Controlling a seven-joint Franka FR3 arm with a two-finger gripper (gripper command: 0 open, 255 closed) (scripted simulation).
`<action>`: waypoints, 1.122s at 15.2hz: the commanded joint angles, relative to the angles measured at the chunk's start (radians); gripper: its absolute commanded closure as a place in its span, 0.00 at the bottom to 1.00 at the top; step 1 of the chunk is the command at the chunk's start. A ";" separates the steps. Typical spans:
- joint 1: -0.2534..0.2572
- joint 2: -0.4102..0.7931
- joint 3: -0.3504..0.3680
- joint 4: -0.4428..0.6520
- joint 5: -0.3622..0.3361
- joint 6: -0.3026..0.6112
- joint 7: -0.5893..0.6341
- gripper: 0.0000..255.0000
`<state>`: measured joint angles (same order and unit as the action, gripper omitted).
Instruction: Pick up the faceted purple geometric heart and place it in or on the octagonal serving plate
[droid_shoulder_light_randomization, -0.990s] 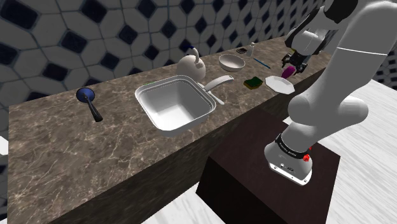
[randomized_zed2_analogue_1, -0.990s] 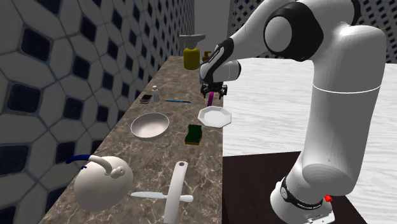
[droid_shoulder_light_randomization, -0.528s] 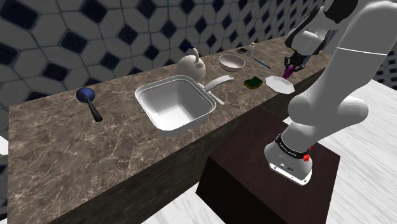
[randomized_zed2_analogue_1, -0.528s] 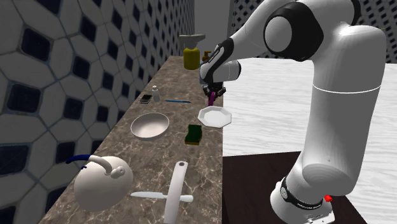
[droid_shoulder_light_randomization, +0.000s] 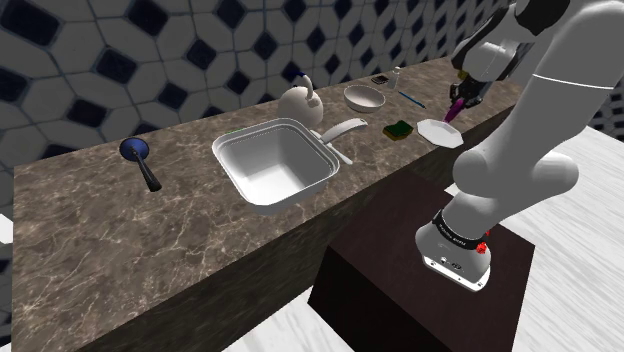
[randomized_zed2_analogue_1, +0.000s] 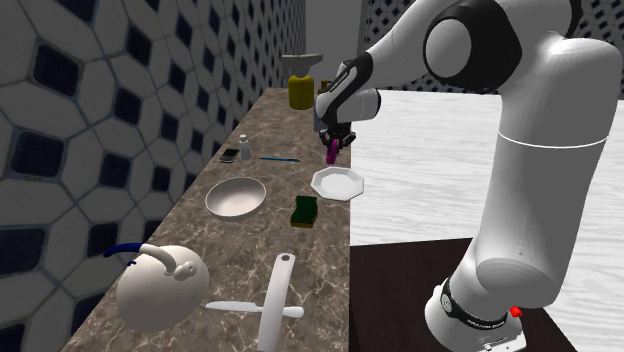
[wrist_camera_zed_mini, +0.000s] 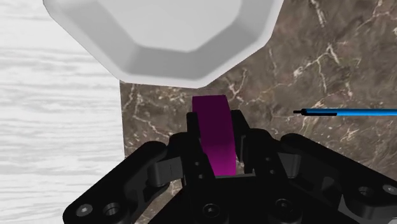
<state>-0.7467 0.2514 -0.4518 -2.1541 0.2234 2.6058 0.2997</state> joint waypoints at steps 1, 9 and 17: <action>0.006 -0.017 -0.008 0.006 -0.018 -0.022 0.013 1.00; 0.025 -0.089 -0.032 0.037 -0.085 -0.115 0.061 1.00; -0.017 -0.021 0.003 0.142 -0.006 -0.180 -0.186 0.00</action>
<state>-0.7488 0.1980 -0.4660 -2.0422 0.1797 2.4364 0.2342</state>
